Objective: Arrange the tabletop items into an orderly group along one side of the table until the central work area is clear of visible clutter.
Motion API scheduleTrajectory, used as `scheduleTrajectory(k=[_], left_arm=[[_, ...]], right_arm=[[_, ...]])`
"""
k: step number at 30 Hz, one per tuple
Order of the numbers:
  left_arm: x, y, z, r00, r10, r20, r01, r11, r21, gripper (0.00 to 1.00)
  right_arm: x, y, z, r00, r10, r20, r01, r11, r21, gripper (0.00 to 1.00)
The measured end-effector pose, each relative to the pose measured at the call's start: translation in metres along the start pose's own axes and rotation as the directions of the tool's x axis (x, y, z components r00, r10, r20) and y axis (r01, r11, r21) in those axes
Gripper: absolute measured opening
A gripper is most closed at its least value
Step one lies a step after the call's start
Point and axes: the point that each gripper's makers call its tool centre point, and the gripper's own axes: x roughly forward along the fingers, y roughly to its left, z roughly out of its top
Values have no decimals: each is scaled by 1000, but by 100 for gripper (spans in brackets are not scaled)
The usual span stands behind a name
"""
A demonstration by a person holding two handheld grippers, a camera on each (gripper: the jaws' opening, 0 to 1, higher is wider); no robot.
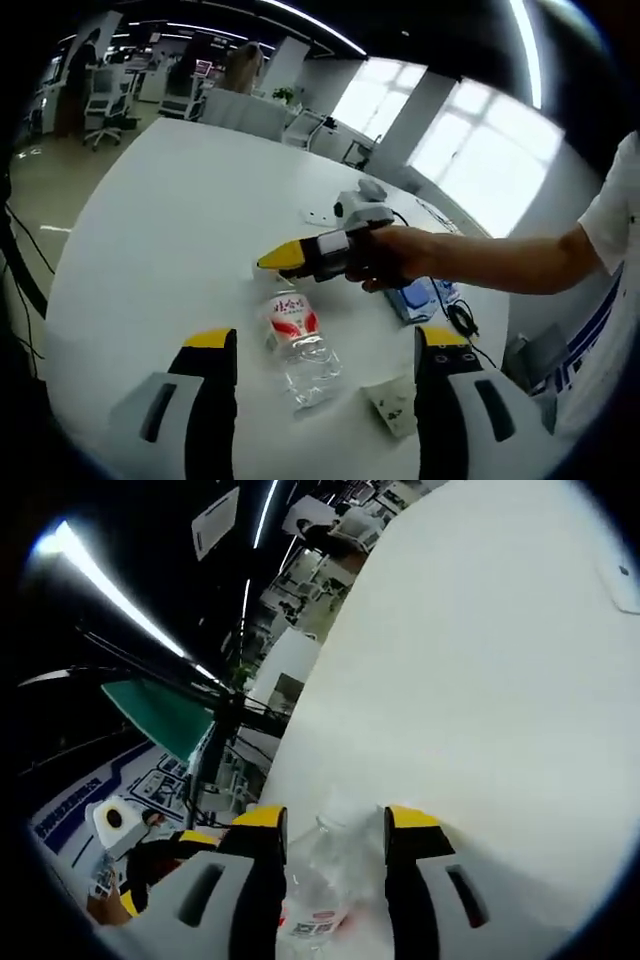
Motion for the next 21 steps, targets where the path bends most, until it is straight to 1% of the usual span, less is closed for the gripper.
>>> scheduleTrajectory(k=[2,4,7,10,11,13,21], left_arm=[[2,1,0,1000,0,-1,0,1000,1,73],[4,1,-1,1000,-2,-1,2,1000,-3,73],[7,2,0,1000,-5,1,5,1000,-7,73],[10,3,-3,1000,-6,-6,6,1000,-8,72],[10,3,-3,1000,-7,-9,7,1000,-5,72],[11,3,-5,1000,-8,-14,8,1000,-2,72],[14,8,-7,1000,-13,-28,13,1000,3,70]], right_arm=[[2,0,0,1000,7,5,-7,1000,11,33],[3,0,-1,1000,5,5,-5,1000,8,29],[3,-3,-1,1000,-13,13,13,1000,12,23],[3,-2,0,1000,-9,14,9,1000,17,22],[3,-2,1,1000,-16,8,16,1000,-9,22],[2,1,2,1000,-9,6,9,1000,-14,22],[-3,21,5,1000,4,11,-3,993,-120,21]])
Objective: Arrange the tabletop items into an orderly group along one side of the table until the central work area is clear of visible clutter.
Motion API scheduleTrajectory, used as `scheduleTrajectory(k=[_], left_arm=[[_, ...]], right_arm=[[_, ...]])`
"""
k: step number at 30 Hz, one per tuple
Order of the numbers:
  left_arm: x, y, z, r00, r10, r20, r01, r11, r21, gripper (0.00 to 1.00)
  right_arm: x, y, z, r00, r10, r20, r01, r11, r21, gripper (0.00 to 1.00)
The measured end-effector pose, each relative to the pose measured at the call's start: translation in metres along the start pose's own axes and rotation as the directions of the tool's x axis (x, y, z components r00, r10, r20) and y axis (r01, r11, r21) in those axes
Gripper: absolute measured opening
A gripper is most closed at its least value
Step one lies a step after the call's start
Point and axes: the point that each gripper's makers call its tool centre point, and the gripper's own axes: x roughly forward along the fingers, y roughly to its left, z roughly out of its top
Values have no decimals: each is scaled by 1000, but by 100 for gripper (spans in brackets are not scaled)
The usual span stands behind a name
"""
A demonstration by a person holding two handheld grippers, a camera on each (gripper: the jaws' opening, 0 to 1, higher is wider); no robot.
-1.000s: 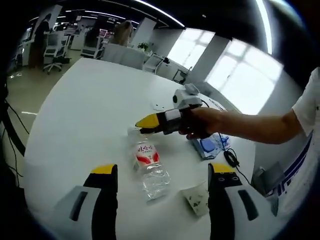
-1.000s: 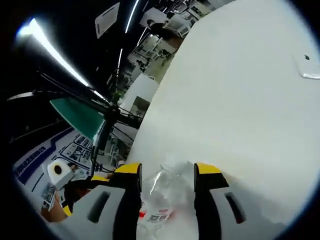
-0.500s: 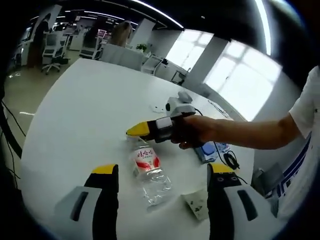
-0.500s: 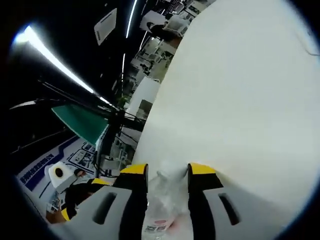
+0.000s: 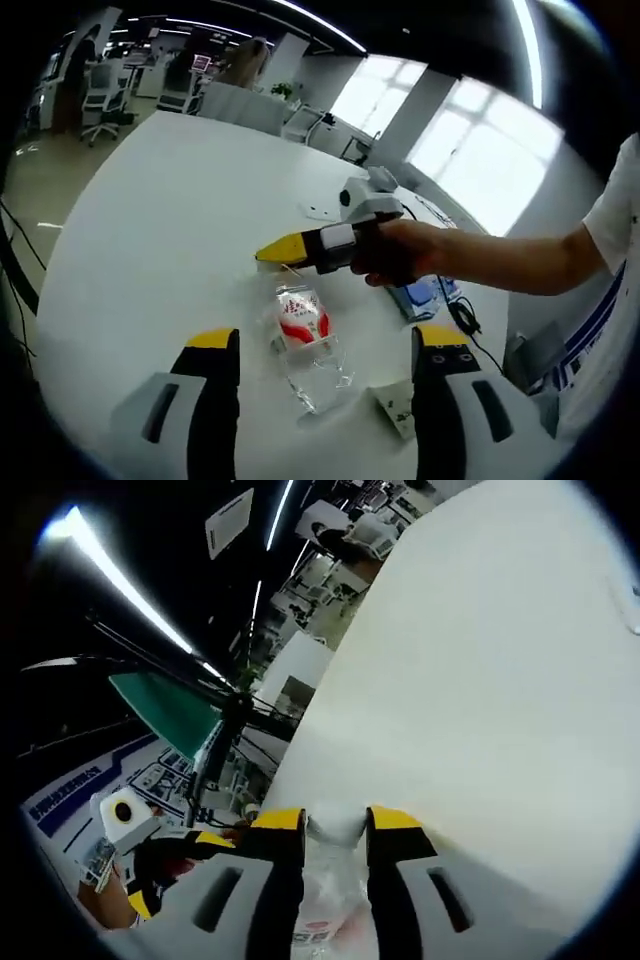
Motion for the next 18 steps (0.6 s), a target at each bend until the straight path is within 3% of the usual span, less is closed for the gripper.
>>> scheduleTrajectory(k=[12,18], left_arm=[[11,5,-7,999,-29,-15,29,1000,-1,69],[21,9,-12,998,-57,-19,57,998,-14,66]], right_arm=[[-5,30,5,1000,16,4,-15,982,-186,21],[-8,48,4,1000,26,10,-21,953,-304,21]])
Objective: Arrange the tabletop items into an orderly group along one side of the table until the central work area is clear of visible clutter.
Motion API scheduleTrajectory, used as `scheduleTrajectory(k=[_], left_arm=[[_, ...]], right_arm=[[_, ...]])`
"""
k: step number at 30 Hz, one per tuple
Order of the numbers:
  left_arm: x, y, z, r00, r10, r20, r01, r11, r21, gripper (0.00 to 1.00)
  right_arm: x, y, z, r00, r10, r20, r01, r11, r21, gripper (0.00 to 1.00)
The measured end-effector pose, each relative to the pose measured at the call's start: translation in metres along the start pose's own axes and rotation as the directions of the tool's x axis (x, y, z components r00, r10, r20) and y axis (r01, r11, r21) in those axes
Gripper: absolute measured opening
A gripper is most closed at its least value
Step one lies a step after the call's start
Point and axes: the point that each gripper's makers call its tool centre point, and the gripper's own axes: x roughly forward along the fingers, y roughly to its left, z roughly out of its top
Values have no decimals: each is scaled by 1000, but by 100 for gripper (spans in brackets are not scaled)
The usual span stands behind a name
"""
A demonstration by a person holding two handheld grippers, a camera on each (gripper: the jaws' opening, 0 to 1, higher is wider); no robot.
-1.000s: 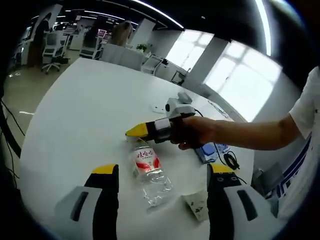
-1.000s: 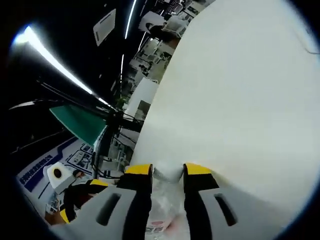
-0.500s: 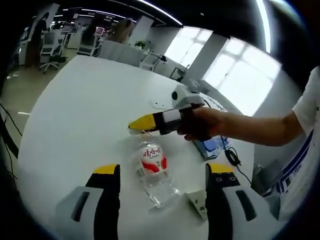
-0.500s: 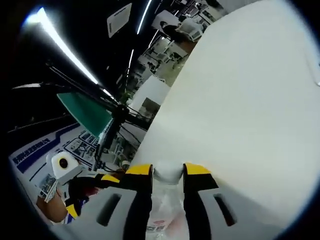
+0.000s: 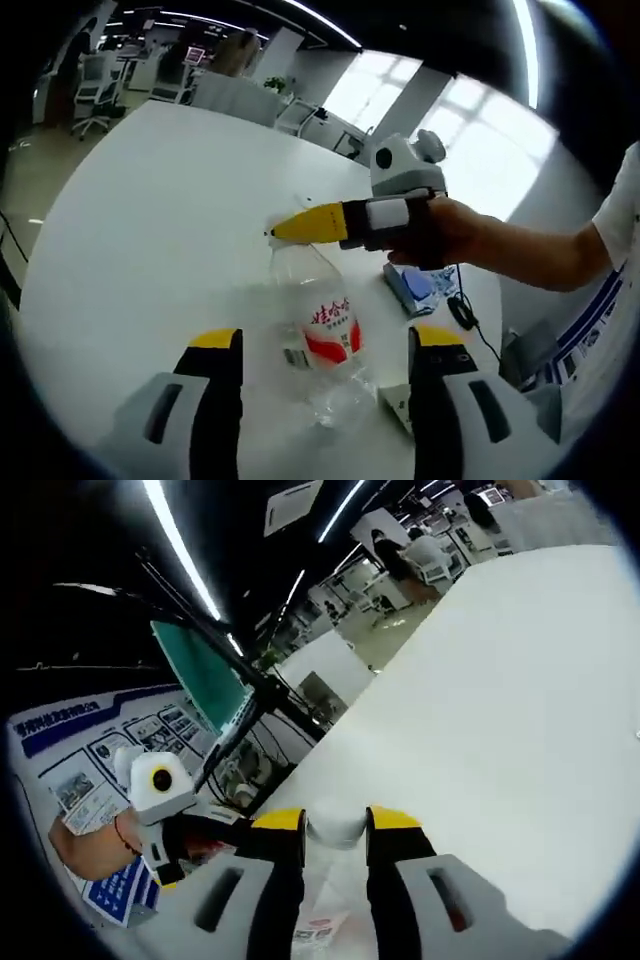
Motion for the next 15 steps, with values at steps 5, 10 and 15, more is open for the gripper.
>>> scheduleTrajectory(k=[5,10,15], left_arm=[[15,-4,-10,998,-49,-42,49,999,5,64],[25,-11,-15,990,-118,-76,120,993,18,58],[27,-15,-13,982,-177,-69,178,984,13,46]], right_arm=[[-2,19,1,1000,6,-7,-7,993,-116,21],[-4,34,-1,1000,12,-12,-14,984,-179,21],[-5,47,-2,1000,8,-16,-12,971,-238,21]])
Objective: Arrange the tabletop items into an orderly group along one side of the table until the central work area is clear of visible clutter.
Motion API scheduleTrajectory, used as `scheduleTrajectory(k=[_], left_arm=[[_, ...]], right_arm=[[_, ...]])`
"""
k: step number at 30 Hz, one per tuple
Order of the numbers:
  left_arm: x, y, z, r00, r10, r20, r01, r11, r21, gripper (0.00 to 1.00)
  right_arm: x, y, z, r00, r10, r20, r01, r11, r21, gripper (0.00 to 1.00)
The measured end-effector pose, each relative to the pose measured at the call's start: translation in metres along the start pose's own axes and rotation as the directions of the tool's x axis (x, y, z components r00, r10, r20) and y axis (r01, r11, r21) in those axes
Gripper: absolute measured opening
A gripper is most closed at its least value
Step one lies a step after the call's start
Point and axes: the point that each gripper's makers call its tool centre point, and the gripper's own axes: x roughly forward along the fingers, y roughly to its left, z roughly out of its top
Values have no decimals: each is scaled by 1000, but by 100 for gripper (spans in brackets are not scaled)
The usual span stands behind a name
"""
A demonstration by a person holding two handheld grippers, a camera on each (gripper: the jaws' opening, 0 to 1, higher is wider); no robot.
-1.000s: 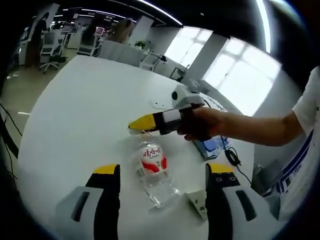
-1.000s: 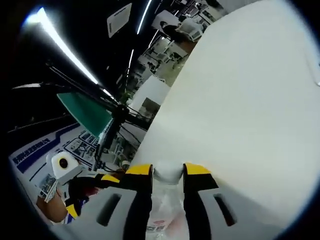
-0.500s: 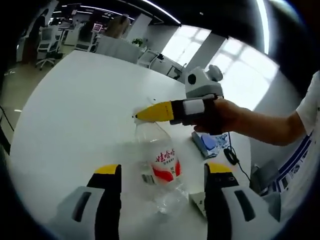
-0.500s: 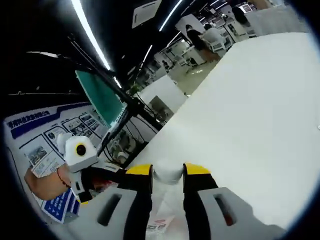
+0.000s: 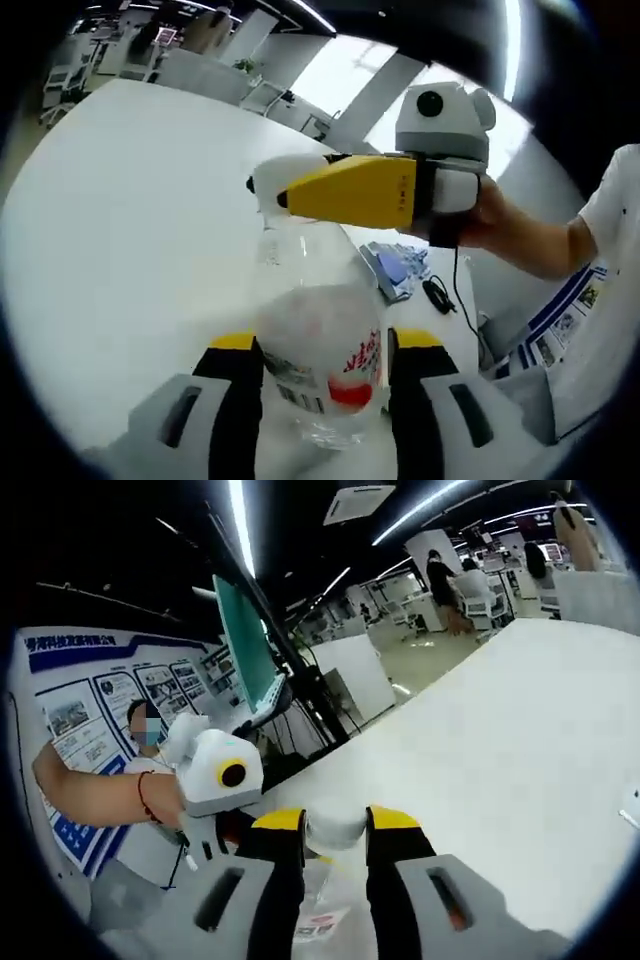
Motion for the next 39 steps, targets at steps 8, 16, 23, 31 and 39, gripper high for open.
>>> scheduleTrajectory(k=[8,16,23,31,39], left_arm=[[2,-5,1,1000,-20,-5,20,999,41,44],[9,-11,11,999,-30,-17,32,995,94,43],[19,-21,28,998,-66,-11,67,986,151,42],[40,-36,39,994,-103,-40,110,963,247,42],[58,-52,49,990,-132,-47,140,922,361,42]], right_arm=[[-10,4,2,1000,-26,11,27,999,-28,20],[-22,6,11,997,-74,25,77,990,-122,20],[-41,6,22,990,-128,60,138,969,-203,20],[-73,-2,25,971,-210,118,232,945,-232,20],[-102,-5,27,940,-291,179,333,897,-290,20]])
